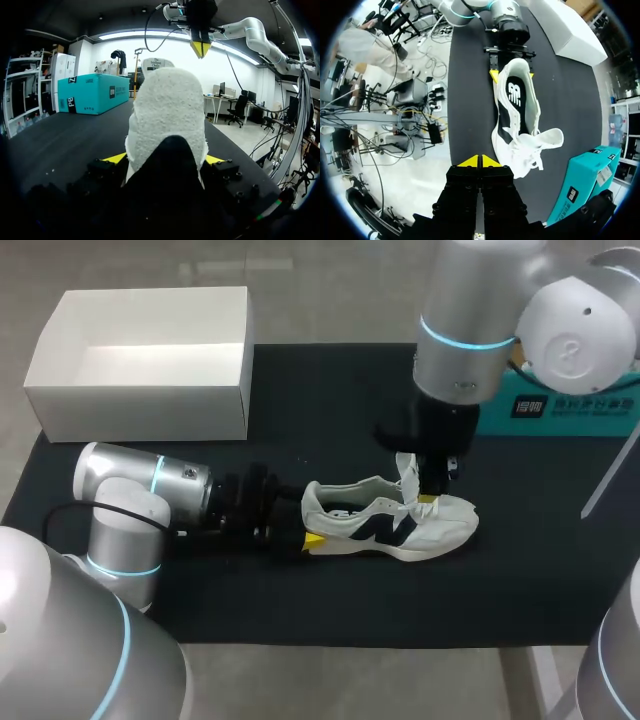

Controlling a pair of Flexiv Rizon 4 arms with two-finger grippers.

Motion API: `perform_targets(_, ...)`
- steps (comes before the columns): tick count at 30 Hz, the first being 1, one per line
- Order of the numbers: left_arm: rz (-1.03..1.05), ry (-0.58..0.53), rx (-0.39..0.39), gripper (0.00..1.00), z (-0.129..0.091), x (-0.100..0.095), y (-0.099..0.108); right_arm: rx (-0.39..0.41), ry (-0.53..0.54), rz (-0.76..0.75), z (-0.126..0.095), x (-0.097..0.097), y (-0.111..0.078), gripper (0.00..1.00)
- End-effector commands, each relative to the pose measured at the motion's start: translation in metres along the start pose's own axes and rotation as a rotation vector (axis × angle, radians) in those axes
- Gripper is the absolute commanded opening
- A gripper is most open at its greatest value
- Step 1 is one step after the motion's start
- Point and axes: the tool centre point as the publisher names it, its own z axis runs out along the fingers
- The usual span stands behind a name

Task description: Take the shoe out of the shoebox, open the shoe tongue, remove and reinsert the insole, then place the shoe into the shoebox

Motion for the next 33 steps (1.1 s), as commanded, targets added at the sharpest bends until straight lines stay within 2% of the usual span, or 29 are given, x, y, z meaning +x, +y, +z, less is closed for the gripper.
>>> perform_targets(1,0.000,0.001,0.001,0.00,0.000,0.000,0.000,0.017,0.017,0.001,0.001,-0.005,0.006,0.00)
perform_targets(3,0.000,0.001,0.001,0.00,0.000,0.000,0.000,0.017,0.017,0.001,0.001,-0.005,0.006,0.00)
perform_targets(8,0.000,0.001,0.001,0.00,0.000,0.000,0.000,0.047,-0.034,-0.076,0.004,-0.018,0.028,0.00)
perform_targets(17,0.000,0.001,0.001,0.00,0.000,0.000,0.000,0.063,-0.086,-0.148,0.010,-0.046,0.048,0.00)
perform_targets(23,0.000,0.001,0.001,0.00,0.000,0.000,0.000,0.083,-0.139,-0.217,0.013,-0.055,0.070,0.00)
perform_targets(27,0.000,0.001,0.001,0.00,0.000,0.000,0.000,0.081,-0.147,-0.248,0.024,-0.064,0.077,0.00)
perform_targets(33,0.000,0.001,0.001,0.00,0.000,0.000,0.000,0.097,-0.170,-0.272,0.044,-0.074,0.078,0.00)
